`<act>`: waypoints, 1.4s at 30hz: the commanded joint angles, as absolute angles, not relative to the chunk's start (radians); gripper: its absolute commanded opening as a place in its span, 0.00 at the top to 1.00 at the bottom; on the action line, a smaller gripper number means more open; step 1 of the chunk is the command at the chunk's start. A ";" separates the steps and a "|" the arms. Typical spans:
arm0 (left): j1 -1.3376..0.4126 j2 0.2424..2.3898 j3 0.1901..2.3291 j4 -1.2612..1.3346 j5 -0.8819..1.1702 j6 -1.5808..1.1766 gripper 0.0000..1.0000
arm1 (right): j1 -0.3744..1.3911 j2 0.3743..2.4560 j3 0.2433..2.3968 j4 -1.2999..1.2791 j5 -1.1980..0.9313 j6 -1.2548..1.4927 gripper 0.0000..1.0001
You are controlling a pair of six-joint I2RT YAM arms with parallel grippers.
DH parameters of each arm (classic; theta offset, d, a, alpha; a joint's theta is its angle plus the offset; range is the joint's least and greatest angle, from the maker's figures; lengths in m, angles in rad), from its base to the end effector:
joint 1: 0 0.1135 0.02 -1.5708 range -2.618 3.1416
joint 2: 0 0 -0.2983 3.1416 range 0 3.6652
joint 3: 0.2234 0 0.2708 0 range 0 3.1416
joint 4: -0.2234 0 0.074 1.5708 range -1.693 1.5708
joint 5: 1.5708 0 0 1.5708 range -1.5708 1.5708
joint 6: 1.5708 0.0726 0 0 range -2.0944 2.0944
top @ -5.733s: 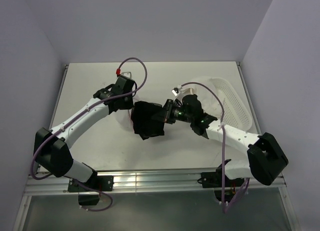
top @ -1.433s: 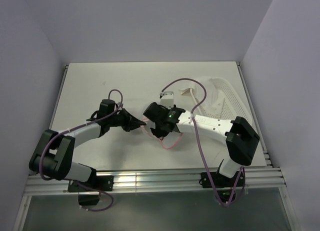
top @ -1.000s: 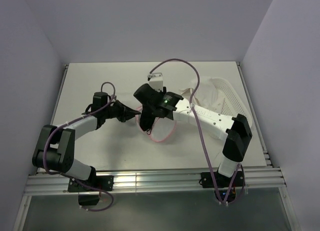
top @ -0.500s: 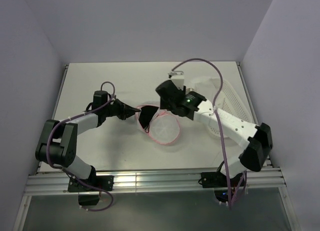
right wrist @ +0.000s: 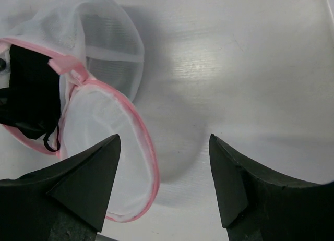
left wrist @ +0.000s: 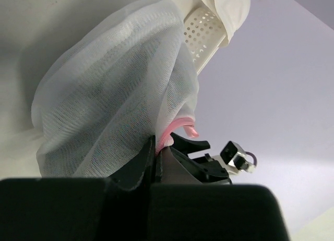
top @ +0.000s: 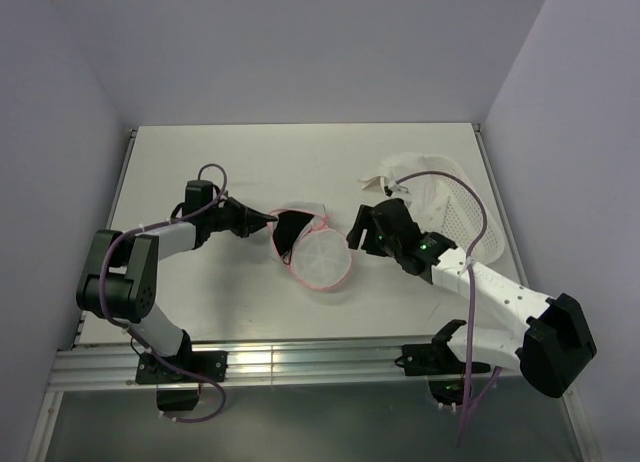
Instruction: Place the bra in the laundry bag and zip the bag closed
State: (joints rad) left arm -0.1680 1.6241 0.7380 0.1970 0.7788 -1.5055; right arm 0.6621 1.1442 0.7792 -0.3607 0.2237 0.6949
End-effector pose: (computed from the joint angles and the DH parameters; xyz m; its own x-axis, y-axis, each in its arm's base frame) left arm 0.3330 -0.1082 0.1649 -0.6930 -0.6028 0.3953 -0.5829 0.1460 -0.7993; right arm 0.2252 0.1551 0.2508 -0.7021 0.2444 -0.6688 -0.0248 0.9303 0.3659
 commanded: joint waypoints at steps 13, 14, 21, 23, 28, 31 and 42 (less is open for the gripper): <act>-0.161 1.651 0.787 0.180 0.759 -1.459 1.00 | 0.598 1.097 0.483 0.178 -0.075 0.853 0.19; -0.161 1.651 0.788 0.175 0.758 -1.457 1.00 | 0.600 1.100 0.476 0.225 -0.086 0.860 0.19; -0.161 1.647 0.801 0.158 0.750 -1.447 1.00 | 0.600 1.100 0.459 0.304 -0.143 0.893 0.20; -0.161 1.647 0.798 0.158 0.750 -1.443 1.00 | 0.598 1.101 0.466 0.304 -0.150 0.896 0.21; -0.161 1.651 0.792 0.160 0.750 -1.440 1.00 | 0.600 1.106 0.498 0.250 -0.150 0.881 0.23; -0.161 1.655 0.792 0.158 0.752 -1.439 1.00 | 0.595 1.098 0.514 0.183 -0.080 0.838 0.23; -0.163 1.663 0.807 0.147 0.747 -1.433 1.00 | 0.581 1.186 0.431 0.310 -0.087 0.798 0.22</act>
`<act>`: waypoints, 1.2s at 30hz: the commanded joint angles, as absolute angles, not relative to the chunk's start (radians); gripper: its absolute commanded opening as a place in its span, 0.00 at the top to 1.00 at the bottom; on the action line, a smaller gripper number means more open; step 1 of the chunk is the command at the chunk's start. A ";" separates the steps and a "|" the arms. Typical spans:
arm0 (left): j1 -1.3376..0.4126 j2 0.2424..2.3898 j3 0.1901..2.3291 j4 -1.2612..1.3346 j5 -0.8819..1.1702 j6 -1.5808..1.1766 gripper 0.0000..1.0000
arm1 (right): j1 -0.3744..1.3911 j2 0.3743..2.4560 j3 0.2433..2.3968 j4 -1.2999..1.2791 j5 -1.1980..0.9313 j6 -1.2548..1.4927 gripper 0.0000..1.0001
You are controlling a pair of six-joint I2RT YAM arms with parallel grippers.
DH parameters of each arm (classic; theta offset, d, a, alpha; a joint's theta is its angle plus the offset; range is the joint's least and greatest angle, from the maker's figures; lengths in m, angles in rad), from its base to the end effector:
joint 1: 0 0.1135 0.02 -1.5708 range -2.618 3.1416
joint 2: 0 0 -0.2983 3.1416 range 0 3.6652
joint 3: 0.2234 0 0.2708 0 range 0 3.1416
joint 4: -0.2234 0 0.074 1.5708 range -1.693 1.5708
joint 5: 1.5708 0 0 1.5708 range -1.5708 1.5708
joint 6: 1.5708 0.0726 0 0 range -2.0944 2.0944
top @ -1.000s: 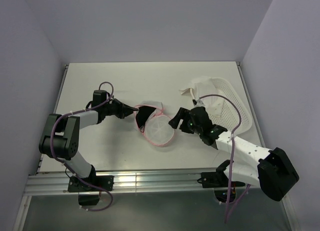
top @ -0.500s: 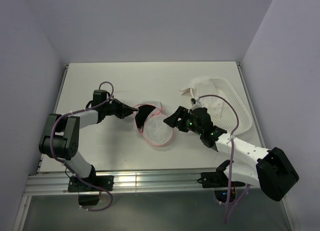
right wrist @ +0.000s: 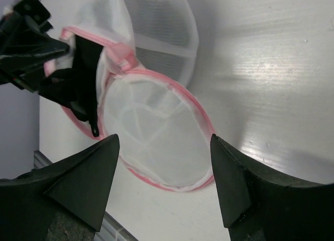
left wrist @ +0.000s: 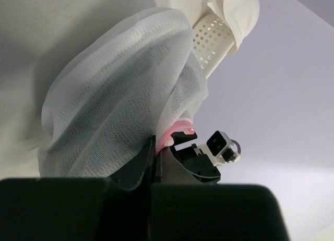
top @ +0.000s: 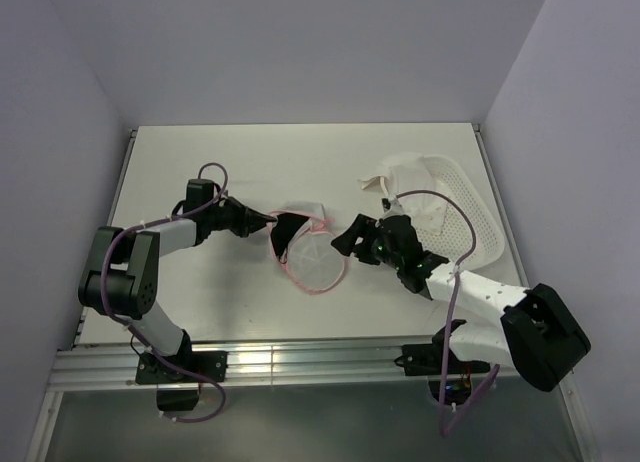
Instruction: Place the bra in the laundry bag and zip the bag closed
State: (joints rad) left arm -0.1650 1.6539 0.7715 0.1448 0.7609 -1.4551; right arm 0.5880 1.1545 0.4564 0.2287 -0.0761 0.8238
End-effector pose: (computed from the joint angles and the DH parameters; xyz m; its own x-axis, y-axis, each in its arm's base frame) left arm 0.3395 -0.1073 0.1598 -0.6948 -0.6136 0.3752 -0.5871 0.1825 -0.7887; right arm 0.2222 0.1548 0.1963 -0.7029 0.4107 -0.5807 -0.1380 0.7222 0.6777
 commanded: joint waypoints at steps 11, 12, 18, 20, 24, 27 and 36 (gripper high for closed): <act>-0.161 1.674 0.810 0.143 0.746 -1.427 1.00 | 0.580 1.318 0.328 0.667 -0.129 0.773 0.21; -0.163 1.675 0.811 0.141 0.747 -1.425 1.00 | 0.580 1.350 0.324 0.689 -0.129 0.776 0.21; -0.163 1.681 0.815 0.138 0.747 -1.419 1.00 | 0.580 1.448 0.305 0.893 -0.140 0.796 0.21; -0.161 1.681 0.815 0.138 0.747 -1.419 1.00 | 0.581 1.474 0.310 0.937 -0.156 0.807 0.21; -0.161 1.683 0.813 0.135 0.749 -1.414 1.00 | 0.581 1.447 0.287 0.971 -0.189 0.844 0.27; -0.161 1.683 0.813 0.140 0.752 -1.411 1.00 | 0.581 1.376 0.262 0.943 -0.210 0.864 0.44; -0.164 1.646 0.811 0.118 0.747 -1.372 1.00 | 0.581 1.117 0.288 0.677 -0.239 0.864 0.95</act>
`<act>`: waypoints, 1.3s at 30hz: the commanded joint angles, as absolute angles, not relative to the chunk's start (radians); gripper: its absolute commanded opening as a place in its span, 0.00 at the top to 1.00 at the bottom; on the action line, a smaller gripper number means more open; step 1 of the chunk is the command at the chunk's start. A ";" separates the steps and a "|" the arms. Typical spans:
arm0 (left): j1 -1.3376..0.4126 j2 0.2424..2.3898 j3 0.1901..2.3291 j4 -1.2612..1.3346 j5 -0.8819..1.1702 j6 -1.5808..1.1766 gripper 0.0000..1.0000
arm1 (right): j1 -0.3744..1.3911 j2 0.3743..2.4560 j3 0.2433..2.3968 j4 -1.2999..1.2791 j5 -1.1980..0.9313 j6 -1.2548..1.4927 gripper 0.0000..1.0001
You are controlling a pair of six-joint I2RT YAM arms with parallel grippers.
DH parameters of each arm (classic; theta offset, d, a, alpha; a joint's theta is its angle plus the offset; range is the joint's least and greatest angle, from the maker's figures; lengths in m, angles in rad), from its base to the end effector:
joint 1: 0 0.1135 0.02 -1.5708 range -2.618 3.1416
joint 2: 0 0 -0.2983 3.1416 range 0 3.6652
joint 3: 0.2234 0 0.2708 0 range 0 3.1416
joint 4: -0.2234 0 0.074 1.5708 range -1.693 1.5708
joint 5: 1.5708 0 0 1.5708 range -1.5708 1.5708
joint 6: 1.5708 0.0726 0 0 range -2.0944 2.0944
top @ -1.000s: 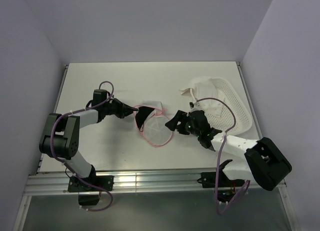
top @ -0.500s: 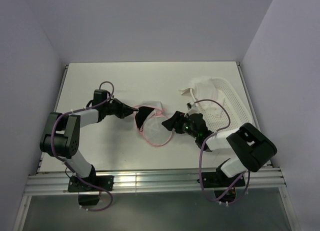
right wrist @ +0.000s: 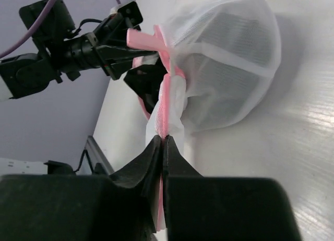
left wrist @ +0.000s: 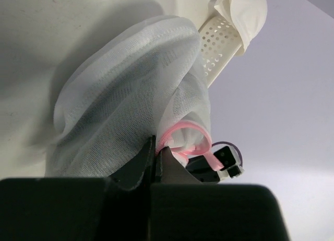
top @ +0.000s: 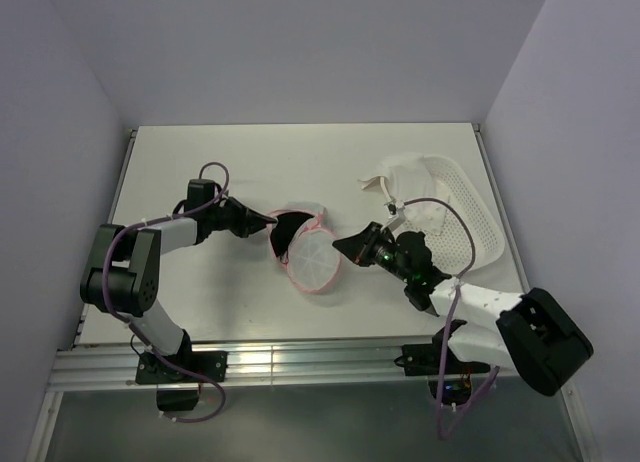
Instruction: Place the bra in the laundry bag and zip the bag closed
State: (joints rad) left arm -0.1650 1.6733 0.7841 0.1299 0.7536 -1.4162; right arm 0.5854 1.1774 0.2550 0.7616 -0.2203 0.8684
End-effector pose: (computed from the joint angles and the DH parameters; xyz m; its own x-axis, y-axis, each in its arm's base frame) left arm 0.3426 -0.1074 0.1556 -0.7067 -0.6128 0.3538 -0.5771 0.2099 -0.7892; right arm 0.2045 0.1546 0.1916 -0.6350 0.4727 -0.6110 -0.3626 0.5160 0.7761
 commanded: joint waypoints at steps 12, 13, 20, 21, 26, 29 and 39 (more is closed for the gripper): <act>-0.284 1.507 0.842 -0.050 0.672 -1.224 1.00 | 0.615 1.023 0.794 -0.286 -0.022 0.874 1.00; -0.296 1.490 0.836 -0.060 0.661 -1.220 1.00 | 0.617 1.040 0.881 -0.342 -0.003 0.870 1.00; -0.379 1.335 0.815 -0.132 0.588 -1.212 1.00 | 0.623 1.167 1.190 -0.673 0.155 0.804 1.00; -0.394 1.312 0.810 -0.130 0.581 -1.216 1.00 | 0.627 1.187 1.222 -0.734 0.173 0.795 1.00; -0.437 1.282 0.799 -0.130 0.549 -1.210 1.00 | 0.666 1.359 1.454 -0.940 0.261 0.730 1.00; -0.445 1.273 0.816 -0.172 0.497 -1.175 1.00 | 0.673 1.407 1.497 -0.989 0.242 0.690 1.00; -0.463 1.345 0.850 -0.187 0.446 -1.062 1.00 | 0.698 1.632 1.796 -1.280 0.345 0.581 1.00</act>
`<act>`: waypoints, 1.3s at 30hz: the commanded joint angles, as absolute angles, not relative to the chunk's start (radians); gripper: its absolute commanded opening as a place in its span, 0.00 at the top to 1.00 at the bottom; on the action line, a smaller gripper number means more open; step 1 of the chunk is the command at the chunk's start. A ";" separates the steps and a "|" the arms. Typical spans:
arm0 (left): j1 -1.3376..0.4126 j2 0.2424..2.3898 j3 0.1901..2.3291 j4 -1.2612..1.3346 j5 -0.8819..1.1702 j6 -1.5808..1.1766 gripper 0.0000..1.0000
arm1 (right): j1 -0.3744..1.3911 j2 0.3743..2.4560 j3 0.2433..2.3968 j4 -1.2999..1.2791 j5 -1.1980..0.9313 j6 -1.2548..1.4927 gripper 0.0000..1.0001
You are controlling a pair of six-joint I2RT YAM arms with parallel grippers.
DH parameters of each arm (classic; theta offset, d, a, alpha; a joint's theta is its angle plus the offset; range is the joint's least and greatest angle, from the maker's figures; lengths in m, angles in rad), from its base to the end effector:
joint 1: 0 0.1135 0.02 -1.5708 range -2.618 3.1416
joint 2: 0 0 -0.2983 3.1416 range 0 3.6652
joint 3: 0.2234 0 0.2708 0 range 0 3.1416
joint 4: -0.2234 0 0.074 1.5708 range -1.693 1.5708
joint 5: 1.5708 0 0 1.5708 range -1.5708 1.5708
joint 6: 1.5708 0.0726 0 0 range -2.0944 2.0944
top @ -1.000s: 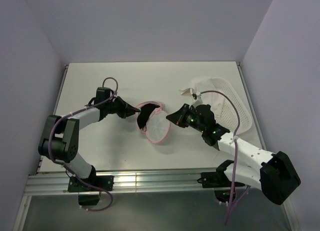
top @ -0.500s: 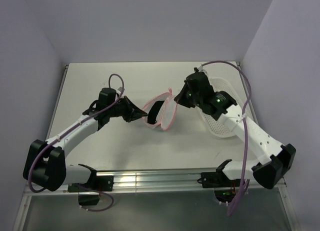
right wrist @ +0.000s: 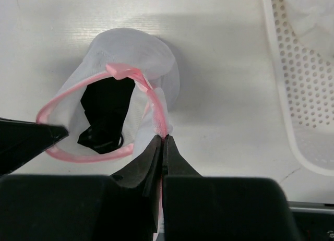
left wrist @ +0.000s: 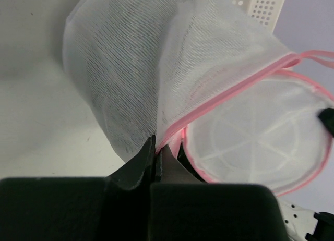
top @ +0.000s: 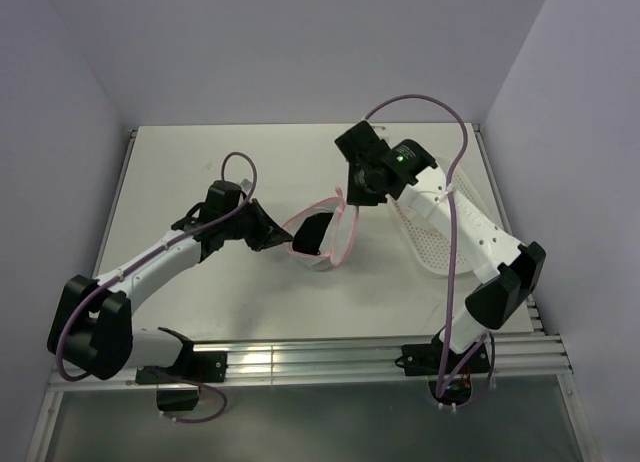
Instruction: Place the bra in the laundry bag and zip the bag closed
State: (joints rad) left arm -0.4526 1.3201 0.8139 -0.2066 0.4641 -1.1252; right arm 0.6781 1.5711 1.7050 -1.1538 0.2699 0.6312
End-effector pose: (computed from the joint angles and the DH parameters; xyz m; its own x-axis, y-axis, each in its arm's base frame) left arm 0.2656 -0.1653 0.2361 -0.8811 -0.4688 -0.0619 -0.2309 0.5408 -0.8088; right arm 0.2841 0.2040 0.3838 -0.8283 0.0631 -0.5567 -0.0088 0.9921 0.1255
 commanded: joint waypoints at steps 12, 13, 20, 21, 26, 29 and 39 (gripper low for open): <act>-0.482 1.427 0.853 -0.127 0.482 -1.003 1.00 | 0.713 1.838 1.957 -1.230 0.213 0.630 0.82; -0.480 1.428 0.853 -0.127 0.486 -1.000 1.00 | 0.715 1.842 1.959 -1.218 0.189 0.652 0.81; -0.482 1.440 0.868 -0.133 0.489 -0.986 1.00 | 0.715 1.882 2.012 -1.126 0.083 0.761 0.72; -0.482 1.440 0.870 -0.133 0.489 -0.986 1.00 | 0.715 1.894 2.040 -1.115 0.078 0.782 0.69; -0.482 1.439 0.867 -0.135 0.488 -0.986 1.00 | 0.715 1.922 2.062 -1.033 0.038 0.831 0.63; -0.479 1.434 0.865 -0.149 0.477 -0.980 1.00 | 0.715 1.954 2.086 -0.999 0.044 0.842 0.63; -0.451 1.454 0.847 -0.123 0.514 -0.999 1.00 | 0.684 2.011 2.195 -0.912 0.127 0.786 0.63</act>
State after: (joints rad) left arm -0.4667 1.4384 0.8295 -0.1623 0.4782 -1.0073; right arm 0.6975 2.0155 2.0640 -0.9295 0.0498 0.8200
